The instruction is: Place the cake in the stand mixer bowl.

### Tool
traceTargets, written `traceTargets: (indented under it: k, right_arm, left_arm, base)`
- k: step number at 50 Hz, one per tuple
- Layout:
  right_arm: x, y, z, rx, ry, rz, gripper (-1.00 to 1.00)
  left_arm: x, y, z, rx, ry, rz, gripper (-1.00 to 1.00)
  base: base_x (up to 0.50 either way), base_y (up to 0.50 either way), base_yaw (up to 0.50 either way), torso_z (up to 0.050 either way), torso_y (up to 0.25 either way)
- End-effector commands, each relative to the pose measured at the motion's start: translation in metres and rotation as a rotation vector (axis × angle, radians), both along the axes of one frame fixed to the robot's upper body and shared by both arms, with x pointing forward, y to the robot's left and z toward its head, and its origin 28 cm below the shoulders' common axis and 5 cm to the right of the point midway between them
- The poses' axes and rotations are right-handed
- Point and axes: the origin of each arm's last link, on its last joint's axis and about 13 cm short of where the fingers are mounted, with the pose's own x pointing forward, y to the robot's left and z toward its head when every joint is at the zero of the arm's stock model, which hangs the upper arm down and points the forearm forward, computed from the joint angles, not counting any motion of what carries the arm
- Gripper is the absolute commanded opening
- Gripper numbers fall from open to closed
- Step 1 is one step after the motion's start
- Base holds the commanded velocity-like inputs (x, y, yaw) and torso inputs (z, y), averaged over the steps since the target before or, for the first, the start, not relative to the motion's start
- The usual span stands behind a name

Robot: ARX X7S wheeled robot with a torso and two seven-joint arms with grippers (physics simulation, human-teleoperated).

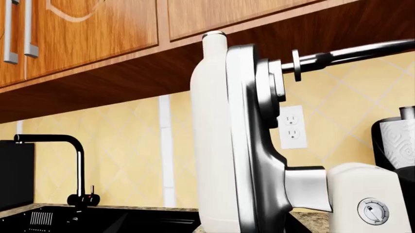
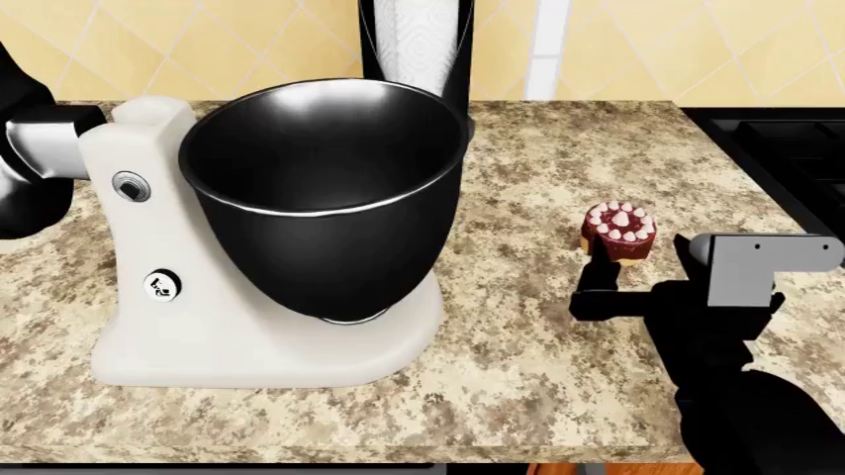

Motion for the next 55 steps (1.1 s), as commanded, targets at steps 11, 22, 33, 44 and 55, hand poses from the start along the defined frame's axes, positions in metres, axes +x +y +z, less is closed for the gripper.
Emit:
traceTargets:
  k: [11, 22, 33, 44, 55]
  right_arm:
    - [0.007, -0.006, -0.006, -0.013, 0.007, -0.039, 1.0]
    - [0.014, -0.002, -0.009, -0.022, 0.011, -0.004, 1.0]
    - [0.021, -0.002, -0.011, -0.019, 0.018, -0.006, 1.0]
    - [0.024, -0.005, -0.013, -0.016, 0.021, -0.024, 1.0]
    - [0.029, -0.004, -0.014, -0.017, 0.022, -0.021, 1.0]
  left_arm:
    - [0.001, -0.001, -0.001, -0.002, 0.004, -0.002, 1.0]
    - [0.001, -0.001, 0.0, -0.003, 0.004, -0.001, 1.0]
    - [0.001, -0.001, -0.001, -0.004, 0.006, 0.001, 1.0]
    - [0.002, -0.001, -0.001, -0.002, 0.007, 0.0, 1.0]
    - [0.002, -0.002, -0.001, -0.003, 0.008, 0.002, 1.0]
  base:
    - [0.0, 0.0, 0.0, 0.0, 0.0]
    - [0.0, 0.0, 0.0, 0.0, 0.0]
    - [0.0, 0.0, 0.0, 0.0, 0.0]
    - [0.0, 0.0, 0.0, 0.0, 0.0]
    - [0.0, 0.0, 0.0, 0.0, 0.0]
